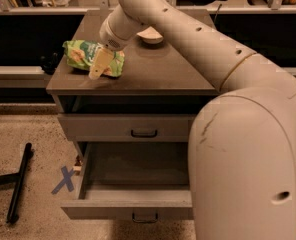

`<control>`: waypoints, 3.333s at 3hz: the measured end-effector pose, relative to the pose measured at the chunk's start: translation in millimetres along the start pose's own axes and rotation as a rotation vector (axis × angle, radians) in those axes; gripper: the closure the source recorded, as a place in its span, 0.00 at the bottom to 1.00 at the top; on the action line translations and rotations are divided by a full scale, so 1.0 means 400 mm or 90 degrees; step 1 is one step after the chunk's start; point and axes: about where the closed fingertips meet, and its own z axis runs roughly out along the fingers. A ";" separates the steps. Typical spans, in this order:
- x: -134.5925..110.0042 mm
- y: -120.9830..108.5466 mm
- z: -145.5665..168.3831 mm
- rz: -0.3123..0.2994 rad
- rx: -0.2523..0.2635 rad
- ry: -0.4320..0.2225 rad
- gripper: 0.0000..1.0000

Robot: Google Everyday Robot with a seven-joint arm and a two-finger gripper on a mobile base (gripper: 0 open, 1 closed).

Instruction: Place green rice chip bag into middle drawer

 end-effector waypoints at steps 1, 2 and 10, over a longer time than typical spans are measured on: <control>-0.006 -0.020 0.029 0.006 0.004 0.002 0.00; -0.014 -0.036 0.044 0.013 0.013 -0.006 0.15; -0.098 0.088 -0.252 -0.036 0.021 -0.185 1.00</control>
Offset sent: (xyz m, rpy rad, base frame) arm 0.0304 0.0167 0.0025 0.0471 -0.0234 -0.0498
